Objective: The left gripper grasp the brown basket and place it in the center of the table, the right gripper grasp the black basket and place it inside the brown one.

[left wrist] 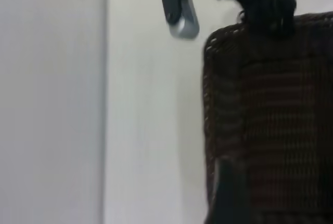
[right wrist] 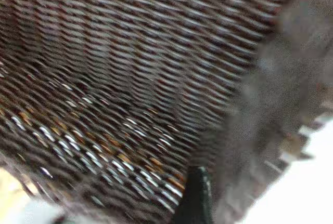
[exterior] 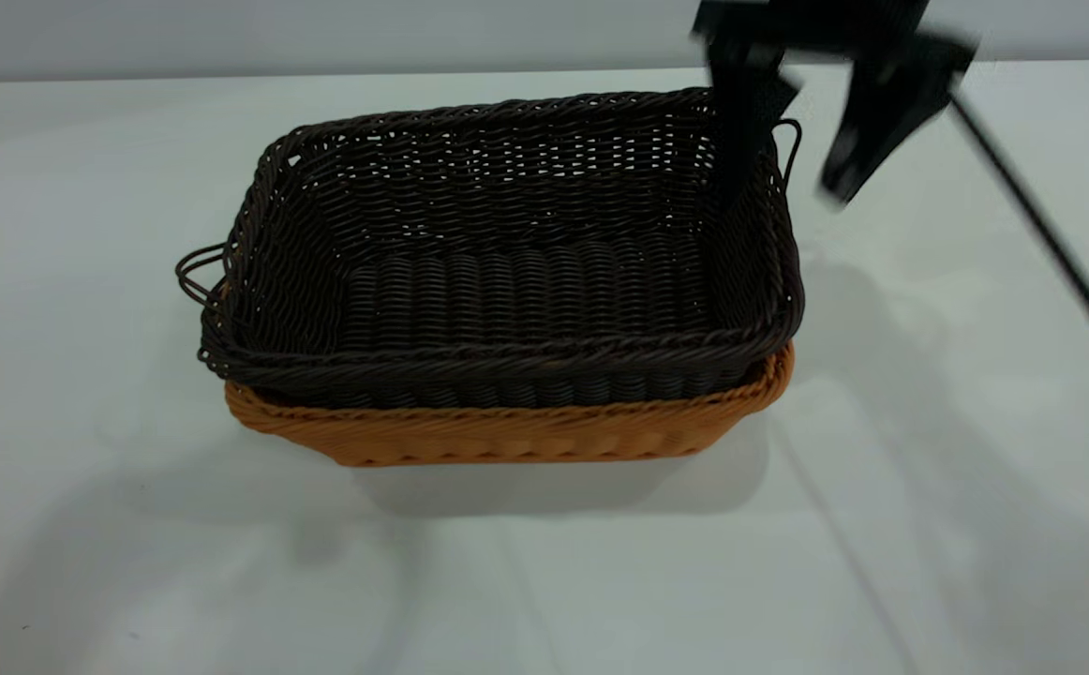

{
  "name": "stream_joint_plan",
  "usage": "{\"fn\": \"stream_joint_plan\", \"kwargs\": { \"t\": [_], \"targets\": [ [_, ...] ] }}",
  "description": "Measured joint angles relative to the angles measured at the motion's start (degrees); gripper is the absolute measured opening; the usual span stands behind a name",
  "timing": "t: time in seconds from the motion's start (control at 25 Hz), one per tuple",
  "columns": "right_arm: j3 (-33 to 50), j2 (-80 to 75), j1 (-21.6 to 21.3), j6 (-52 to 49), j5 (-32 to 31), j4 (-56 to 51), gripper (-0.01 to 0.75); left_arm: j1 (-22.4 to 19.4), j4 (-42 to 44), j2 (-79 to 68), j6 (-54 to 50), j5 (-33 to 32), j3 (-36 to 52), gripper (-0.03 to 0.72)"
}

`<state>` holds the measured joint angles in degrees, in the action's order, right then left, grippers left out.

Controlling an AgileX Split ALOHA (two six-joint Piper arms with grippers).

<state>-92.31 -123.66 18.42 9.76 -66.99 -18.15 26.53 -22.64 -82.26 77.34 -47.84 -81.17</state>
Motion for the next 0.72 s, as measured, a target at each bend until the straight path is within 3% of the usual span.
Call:
{"fn": "stream_joint_plan", "kwargs": {
  "t": [0.2, 0.44, 0.56, 0.72],
  "targets": [
    [-2.72, 9.09, -0.11, -4.72, -2.07, 9.51, 0.576, 0.00, 6.90, 9.44, -12.73, -3.36, 0.00, 0.441],
    [-1.73, 27.38, -0.11, -6.36, -3.53, 10.16, 0.562, 0.05, 18.30, 20.07, -35.94, -13.16, 0.00, 0.440],
    [1.11, 36.76, -0.11, -6.67, -3.69, 9.74, 0.562, 0.05, 23.91, 23.92, -47.81, -18.86, 0.00, 0.440],
    [9.29, 50.64, -0.11, -7.11, -4.28, 9.34, 0.562, 0.05, 27.15, 26.98, -60.63, -19.02, 0.03, 0.440]
  ]
}}
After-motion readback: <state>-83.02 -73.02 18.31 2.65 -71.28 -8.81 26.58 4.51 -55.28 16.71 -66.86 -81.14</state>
